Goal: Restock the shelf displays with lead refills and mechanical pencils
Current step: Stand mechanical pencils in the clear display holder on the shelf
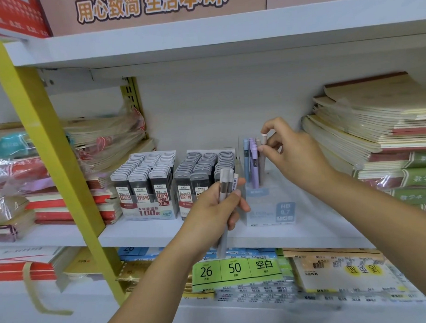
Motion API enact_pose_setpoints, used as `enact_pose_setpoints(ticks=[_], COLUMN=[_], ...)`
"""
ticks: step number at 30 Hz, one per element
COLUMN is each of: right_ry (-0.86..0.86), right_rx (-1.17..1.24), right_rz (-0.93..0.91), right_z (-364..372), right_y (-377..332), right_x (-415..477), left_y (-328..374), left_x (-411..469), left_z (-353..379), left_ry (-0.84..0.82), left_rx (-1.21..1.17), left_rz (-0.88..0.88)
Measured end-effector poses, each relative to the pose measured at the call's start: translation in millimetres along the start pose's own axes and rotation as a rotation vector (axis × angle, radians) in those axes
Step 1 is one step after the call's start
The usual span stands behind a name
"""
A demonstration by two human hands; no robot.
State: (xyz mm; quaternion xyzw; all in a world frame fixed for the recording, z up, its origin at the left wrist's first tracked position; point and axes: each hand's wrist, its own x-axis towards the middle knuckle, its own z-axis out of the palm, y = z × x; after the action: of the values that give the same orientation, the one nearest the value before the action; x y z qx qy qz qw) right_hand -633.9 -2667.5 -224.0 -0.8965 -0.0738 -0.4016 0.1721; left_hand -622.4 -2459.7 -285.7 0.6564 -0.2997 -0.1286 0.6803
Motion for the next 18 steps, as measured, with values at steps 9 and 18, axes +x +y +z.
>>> enact_pose_setpoints(ticks=[9, 18], right_ry=[-0.041, 0.021], right_rx=[0.004, -0.027], right_rz=[0.052, 0.056], right_z=[0.2, -16.0], right_y=[6.0, -16.0], right_x=[-3.0, -8.4], left_y=[0.7, 14.4], left_x=[-0.9, -5.4], left_z=[-0.2, 0.7], left_ry=[0.021, -0.053], left_rx=[0.064, -0.158], left_rz=[-0.009, -0.048])
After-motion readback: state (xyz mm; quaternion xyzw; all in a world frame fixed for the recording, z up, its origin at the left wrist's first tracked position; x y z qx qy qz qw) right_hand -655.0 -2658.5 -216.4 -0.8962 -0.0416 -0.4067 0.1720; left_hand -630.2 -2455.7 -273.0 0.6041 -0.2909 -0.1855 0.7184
